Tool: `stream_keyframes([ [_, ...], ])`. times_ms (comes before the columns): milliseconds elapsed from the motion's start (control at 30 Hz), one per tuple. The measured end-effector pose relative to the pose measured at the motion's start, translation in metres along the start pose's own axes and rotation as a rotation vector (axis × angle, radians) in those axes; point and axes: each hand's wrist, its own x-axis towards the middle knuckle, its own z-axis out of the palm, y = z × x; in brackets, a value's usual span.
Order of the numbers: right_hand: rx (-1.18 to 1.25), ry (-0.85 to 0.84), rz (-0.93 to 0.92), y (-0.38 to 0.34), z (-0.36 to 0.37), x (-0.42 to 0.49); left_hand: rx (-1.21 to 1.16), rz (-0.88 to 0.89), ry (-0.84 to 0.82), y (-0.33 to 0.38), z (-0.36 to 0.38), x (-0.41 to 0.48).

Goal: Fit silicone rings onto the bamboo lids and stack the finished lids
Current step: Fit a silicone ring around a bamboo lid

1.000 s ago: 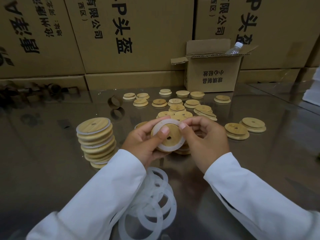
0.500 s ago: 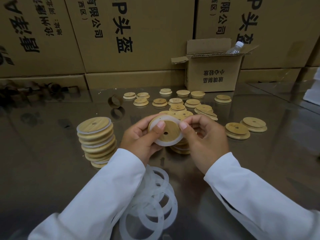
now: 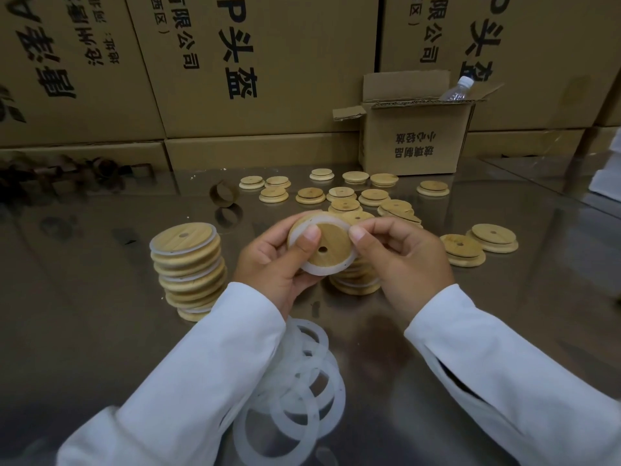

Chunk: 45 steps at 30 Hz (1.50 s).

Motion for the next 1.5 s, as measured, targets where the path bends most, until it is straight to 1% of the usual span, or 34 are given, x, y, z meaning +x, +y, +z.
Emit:
stream_keyframes([
  [200, 0.123, 0.010, 0.085, 0.0039, 0.0054, -0.0024, -0.039, 0.017, 0.063, 0.0001, 0.0006, 0.0007],
  [333, 0.101, -0.001, 0.118, 0.0068, 0.0088, -0.0046, -0.053, 0.005, 0.099, 0.0002, -0.0007, 0.0019],
  [500, 0.172, 0.025, 0.158, 0.0071, 0.0080, -0.0032, -0.074, -0.085, 0.081, -0.0008, -0.0036, 0.0036],
  [600, 0.204, 0.043, 0.236, 0.0085, 0.0066, -0.0009, -0.079, -0.125, 0.061, -0.0012, -0.0051, 0.0039],
  [767, 0.206, -0.011, 0.312, 0.0062, 0.0030, 0.0009, -0.084, -0.084, 0.078, -0.0007, -0.0066, 0.0047],
  [933, 0.181, -0.022, 0.310, 0.0044, 0.0009, 0.0020, -0.091, -0.044, 0.079, 0.0002, -0.0061, 0.0046],
  [1067, 0.043, -0.013, 0.126, 0.0030, 0.0016, -0.0004, -0.122, -0.027, 0.097, 0.0018, -0.0054, 0.0043],
  [1167, 0.042, -0.013, 0.075, 0.0027, 0.0009, -0.0010, -0.164, -0.045, 0.086, 0.0025, -0.0048, 0.0035],
  [1233, 0.062, -0.016, 0.095, 0.0033, -0.0003, -0.0006, -0.169, -0.063, 0.074, 0.0020, -0.0041, 0.0025],
  [1300, 0.133, -0.026, 0.159, 0.0037, -0.0004, -0.0003, -0.167, -0.068, 0.071, 0.0007, -0.0032, 0.0022],
  [1400, 0.244, -0.030, 0.246, 0.0021, 0.0017, -0.0002, -0.140, -0.036, 0.099, -0.0013, -0.0024, 0.0031],
  [1500, 0.216, 0.012, 0.240, 0.0022, 0.0049, -0.0016, -0.104, -0.015, 0.115, -0.0034, -0.0022, 0.0033],
])
